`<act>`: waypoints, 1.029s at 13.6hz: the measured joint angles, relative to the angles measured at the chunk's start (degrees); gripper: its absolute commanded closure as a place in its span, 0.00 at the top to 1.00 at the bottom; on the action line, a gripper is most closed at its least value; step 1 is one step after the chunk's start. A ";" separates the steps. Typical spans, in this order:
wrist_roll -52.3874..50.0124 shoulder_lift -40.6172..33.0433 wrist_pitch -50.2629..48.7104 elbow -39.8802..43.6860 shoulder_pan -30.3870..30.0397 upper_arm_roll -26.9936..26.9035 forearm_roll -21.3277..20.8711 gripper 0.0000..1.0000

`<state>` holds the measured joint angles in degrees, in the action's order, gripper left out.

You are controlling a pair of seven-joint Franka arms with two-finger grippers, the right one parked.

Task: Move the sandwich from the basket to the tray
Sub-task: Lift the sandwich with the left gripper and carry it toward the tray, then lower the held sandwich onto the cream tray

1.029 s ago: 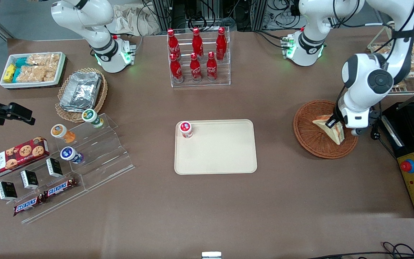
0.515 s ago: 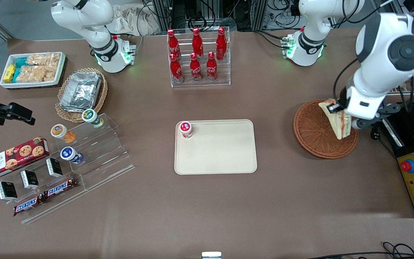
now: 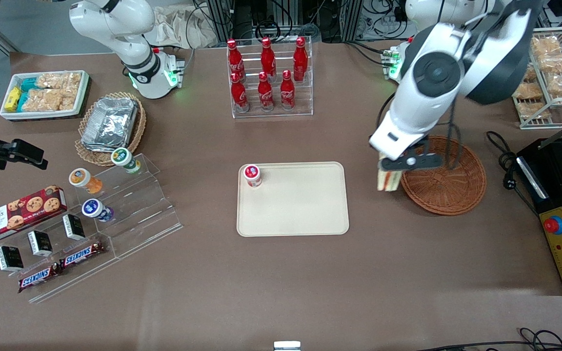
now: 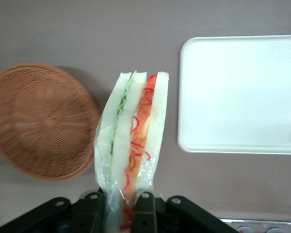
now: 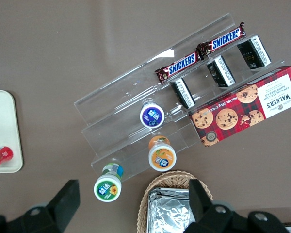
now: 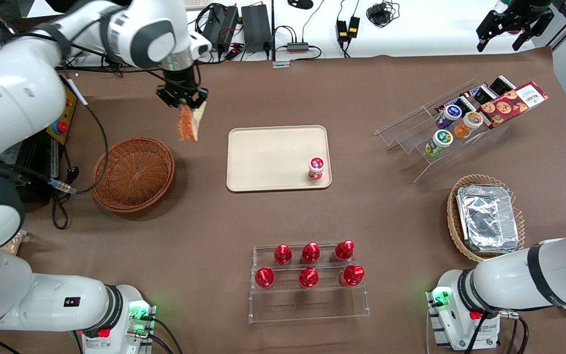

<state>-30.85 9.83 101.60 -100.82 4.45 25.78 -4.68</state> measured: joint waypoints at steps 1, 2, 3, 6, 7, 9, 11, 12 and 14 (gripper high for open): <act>-1.01 2.58 2.33 0.02 1.00 0.06 -0.22 0.00; -2.32 5.08 4.55 0.05 1.96 0.08 -0.80 0.00; -3.87 7.45 6.47 0.12 2.75 0.07 -1.81 0.00; -8.48 13.34 12.01 0.44 5.63 0.10 -5.47 0.00; -9.97 15.20 13.80 0.59 6.44 0.10 -6.64 0.00; -12.11 18.60 16.53 0.81 7.61 0.11 -8.69 0.00; -13.17 21.01 18.01 0.96 7.93 0.10 -10.27 0.00; -13.50 21.97 18.87 1.01 8.04 0.10 -10.84 0.00; -15.40 23.72 20.01 1.19 8.69 0.10 -12.98 0.00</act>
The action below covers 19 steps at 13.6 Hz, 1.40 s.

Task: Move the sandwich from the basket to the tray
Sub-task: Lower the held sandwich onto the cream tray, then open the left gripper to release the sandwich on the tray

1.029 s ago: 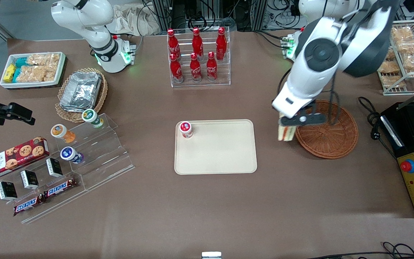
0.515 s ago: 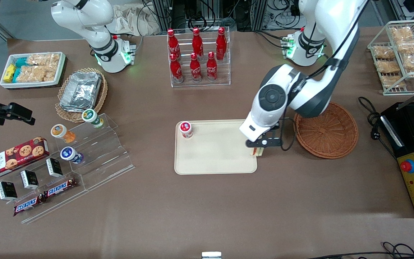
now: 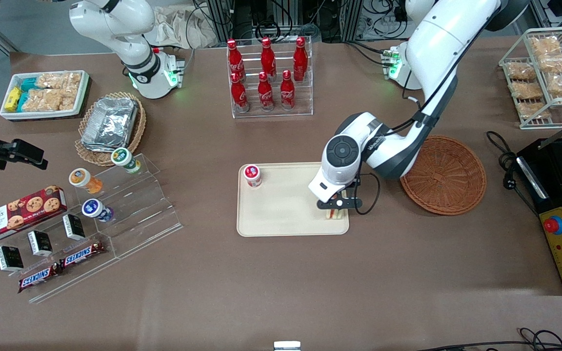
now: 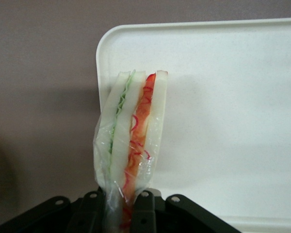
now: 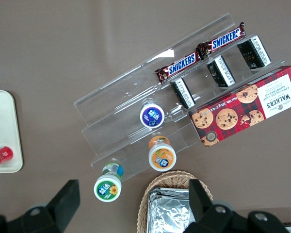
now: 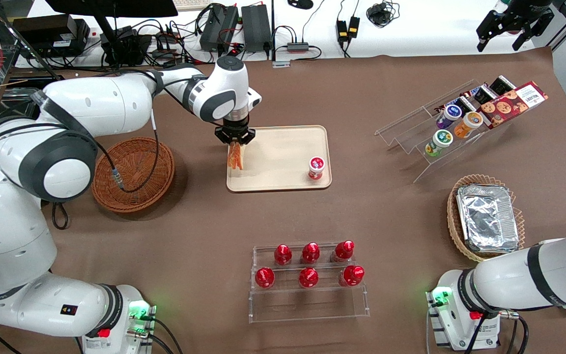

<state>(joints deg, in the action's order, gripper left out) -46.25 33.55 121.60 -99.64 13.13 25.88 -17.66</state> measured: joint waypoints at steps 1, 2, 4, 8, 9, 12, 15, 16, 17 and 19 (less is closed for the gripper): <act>-1.02 0.64 0.26 0.10 0.32 0.00 -0.95 0.00; -1.71 1.13 0.66 0.19 0.55 0.00 -1.38 0.00; -2.35 1.79 1.38 0.33 0.90 0.00 -1.50 0.00; -2.75 2.95 1.57 1.12 1.69 0.01 -1.76 0.00; -2.99 3.39 1.58 1.40 1.82 0.01 -2.51 0.35; -4.47 4.62 1.59 2.19 2.07 0.01 -5.26 1.00; -4.67 4.93 1.60 3.16 2.07 -0.08 -5.75 1.00; -4.67 4.93 1.60 3.64 2.03 -0.10 -5.76 1.00; -4.73 4.92 1.59 4.32 1.99 -0.11 -5.75 1.00; -5.15 4.69 1.31 6.55 1.67 -0.12 -5.45 1.00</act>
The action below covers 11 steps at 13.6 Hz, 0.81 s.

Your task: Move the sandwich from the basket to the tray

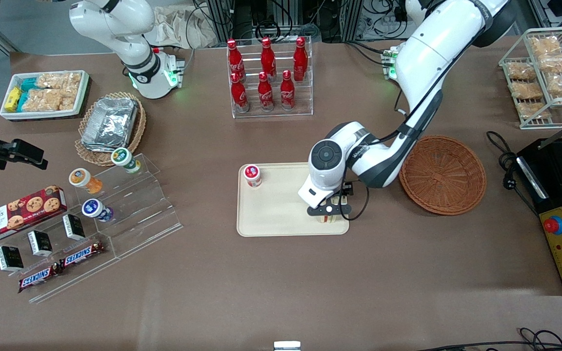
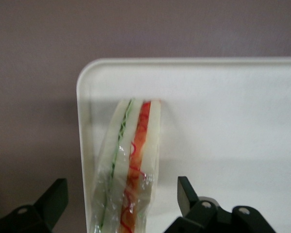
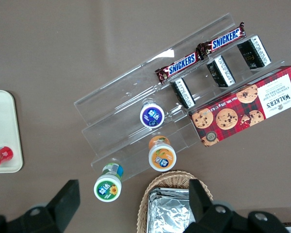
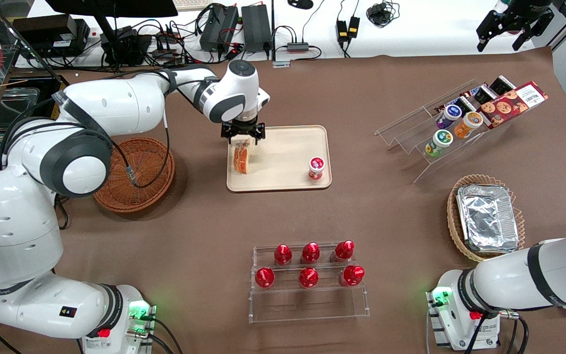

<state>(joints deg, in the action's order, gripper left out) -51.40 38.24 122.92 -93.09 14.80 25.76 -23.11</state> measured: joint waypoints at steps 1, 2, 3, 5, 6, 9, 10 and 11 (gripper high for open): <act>-0.09 -0.52 -0.39 1.22 -0.31 -0.01 0.82 1.00; -0.09 -1.53 -1.37 2.33 -0.59 0.00 2.06 1.00; -0.14 -3.15 -3.21 3.14 -0.89 -0.02 3.33 1.00; -0.18 -7.92 -8.32 4.01 -2.42 -0.04 6.39 1.00; -0.16 -10.73 -10.64 4.12 -3.42 -0.08 8.00 1.00; -0.08 -19.08 -15.50 4.12 -5.30 -2.34 12.79 1.00; 0.81 -21.34 -16.35 4.05 -5.36 -3.93 14.42 1.00; 3.22 -23.37 -17.81 3.94 -5.38 -5.65 15.66 1.00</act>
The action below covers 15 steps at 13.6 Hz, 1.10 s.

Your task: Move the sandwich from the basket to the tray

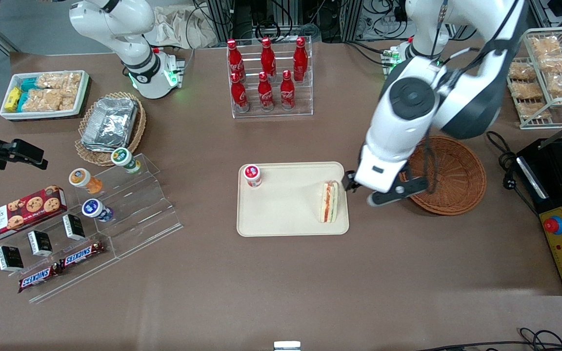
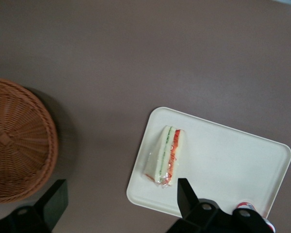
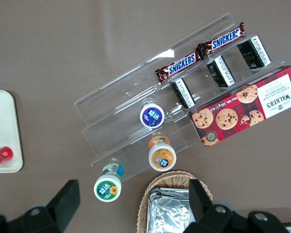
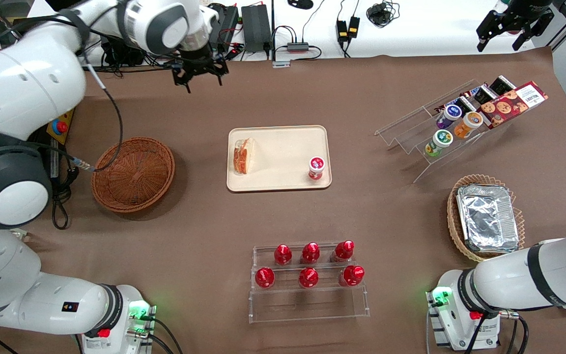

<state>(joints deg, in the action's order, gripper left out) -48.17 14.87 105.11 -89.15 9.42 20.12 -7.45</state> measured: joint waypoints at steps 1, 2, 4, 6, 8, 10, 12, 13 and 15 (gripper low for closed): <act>3.36 -1.75 -1.71 -0.19 0.00 -1.88 0.89 1.00; 7.12 -3.39 -3.01 -0.58 -0.01 -4.01 1.83 1.00; 15.48 -6.72 -4.62 -2.29 -0.09 -8.97 3.52 1.00; 23.96 -10.45 -5.22 -5.42 -0.18 -14.35 4.15 1.00; 31.70 -14.31 -6.54 -8.26 -0.34 -19.37 4.38 1.00; 38.53 -18.08 -8.15 -10.46 -0.57 -23.72 4.48 1.00; 42.95 -21.32 -8.46 -12.85 -2.26 -26.09 4.57 1.00; 43.95 -22.34 -8.46 -13.60 -3.30 -26.34 4.75 1.00; 44.42 -22.98 -8.87 -13.28 -3.73 -26.24 4.96 1.00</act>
<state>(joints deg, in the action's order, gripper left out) -3.76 -8.11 96.24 -102.42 5.70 -6.12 -2.48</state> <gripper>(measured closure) 0.000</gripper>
